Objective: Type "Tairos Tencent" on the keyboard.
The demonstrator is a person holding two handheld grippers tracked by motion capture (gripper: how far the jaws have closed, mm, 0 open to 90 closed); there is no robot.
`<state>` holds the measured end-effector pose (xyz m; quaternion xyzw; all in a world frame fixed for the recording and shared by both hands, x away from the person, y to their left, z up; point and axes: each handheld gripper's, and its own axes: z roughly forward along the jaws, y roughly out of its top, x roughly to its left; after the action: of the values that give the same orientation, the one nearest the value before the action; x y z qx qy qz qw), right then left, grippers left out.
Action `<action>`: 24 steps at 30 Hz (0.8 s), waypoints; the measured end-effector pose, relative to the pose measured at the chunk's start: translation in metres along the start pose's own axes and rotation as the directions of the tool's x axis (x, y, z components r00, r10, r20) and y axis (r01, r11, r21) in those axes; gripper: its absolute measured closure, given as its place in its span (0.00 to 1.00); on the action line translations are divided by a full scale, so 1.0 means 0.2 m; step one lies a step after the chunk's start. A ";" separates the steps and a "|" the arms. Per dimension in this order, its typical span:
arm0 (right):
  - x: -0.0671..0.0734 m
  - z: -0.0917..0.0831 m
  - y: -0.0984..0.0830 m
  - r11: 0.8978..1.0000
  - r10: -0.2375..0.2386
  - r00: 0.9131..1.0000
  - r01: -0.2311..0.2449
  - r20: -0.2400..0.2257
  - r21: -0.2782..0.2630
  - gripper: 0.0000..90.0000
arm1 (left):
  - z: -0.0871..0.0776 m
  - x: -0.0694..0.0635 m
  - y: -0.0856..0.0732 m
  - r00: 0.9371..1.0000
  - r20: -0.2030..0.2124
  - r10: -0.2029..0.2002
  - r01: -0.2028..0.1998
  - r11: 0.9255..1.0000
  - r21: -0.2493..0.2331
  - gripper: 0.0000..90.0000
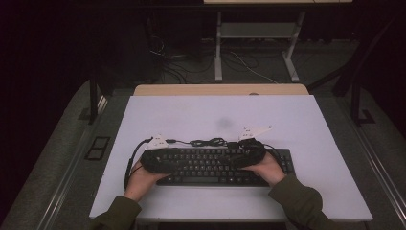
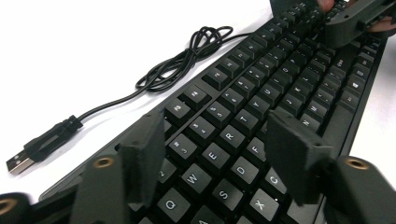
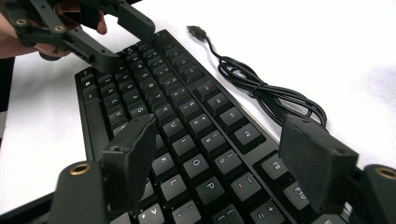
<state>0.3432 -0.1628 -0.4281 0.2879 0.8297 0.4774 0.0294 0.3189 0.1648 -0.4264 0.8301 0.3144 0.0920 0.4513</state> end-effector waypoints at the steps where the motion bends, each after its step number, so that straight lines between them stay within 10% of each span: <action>1: 0.00 0.00 0.00 1.000 0.003 1.000 -0.003 -0.001 0.000 0.29 | 0.00 0.00 0.00 1.000 -0.001 -0.003 0.003 1.000 -0.001 0.49; 15: 0.01 0.03 -0.02 1.000 -0.017 1.000 0.016 0.018 0.013 0.26 | 0.03 0.01 0.00 0.999 0.041 0.009 -0.010 0.999 0.038 0.98; 24: 0.02 0.03 -0.02 1.000 -0.013 1.000 0.013 0.020 0.011 0.24 | 0.05 0.01 0.00 0.999 0.046 0.011 -0.013 0.999 0.047 0.99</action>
<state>0.3406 -0.1579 -0.4340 0.2876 0.8338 0.4697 0.0392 0.3244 0.1581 -0.4320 0.8442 0.3011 0.0682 0.4382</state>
